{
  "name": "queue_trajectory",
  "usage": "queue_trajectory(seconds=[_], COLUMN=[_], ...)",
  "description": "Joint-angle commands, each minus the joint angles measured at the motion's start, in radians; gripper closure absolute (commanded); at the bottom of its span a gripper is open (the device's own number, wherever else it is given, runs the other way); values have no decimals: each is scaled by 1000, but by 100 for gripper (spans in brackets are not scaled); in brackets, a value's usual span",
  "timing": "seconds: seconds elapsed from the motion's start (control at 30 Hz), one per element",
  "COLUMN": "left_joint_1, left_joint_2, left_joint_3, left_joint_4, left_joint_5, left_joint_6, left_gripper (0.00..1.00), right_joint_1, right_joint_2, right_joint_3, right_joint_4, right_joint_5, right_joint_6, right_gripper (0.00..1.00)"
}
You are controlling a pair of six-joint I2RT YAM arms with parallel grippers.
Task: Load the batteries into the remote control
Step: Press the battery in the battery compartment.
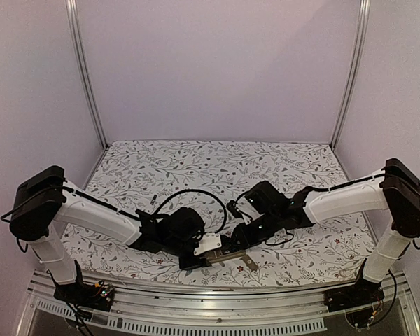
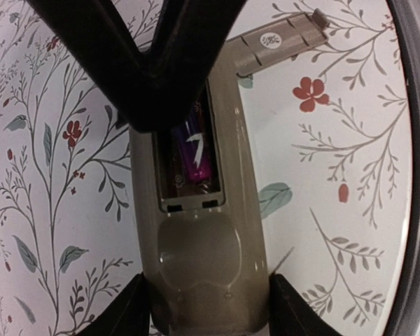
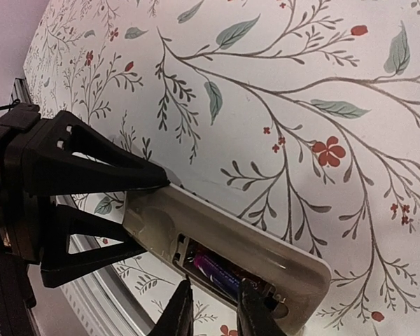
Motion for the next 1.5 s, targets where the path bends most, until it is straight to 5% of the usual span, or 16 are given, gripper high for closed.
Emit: queue_trajectory(seconds=[0.0,0.73,1.47], left_joint_1=[-8,-8,-6], left_joint_2=[54,62,66], left_joint_3=[-34,-19,-10], left_joint_4=[-94,-97,-101], left_joint_5=[-43,-38,-27], left_joint_6=[7,4,2], left_gripper=[47,48,49], right_joint_1=[13,46,47], right_joint_2=[-1,-24,13], right_joint_3=[17,65,69], right_joint_4=[-47,-174,-194], right_joint_5=[78,167,151], right_joint_6=[9,46,50], right_gripper=[79,77,90])
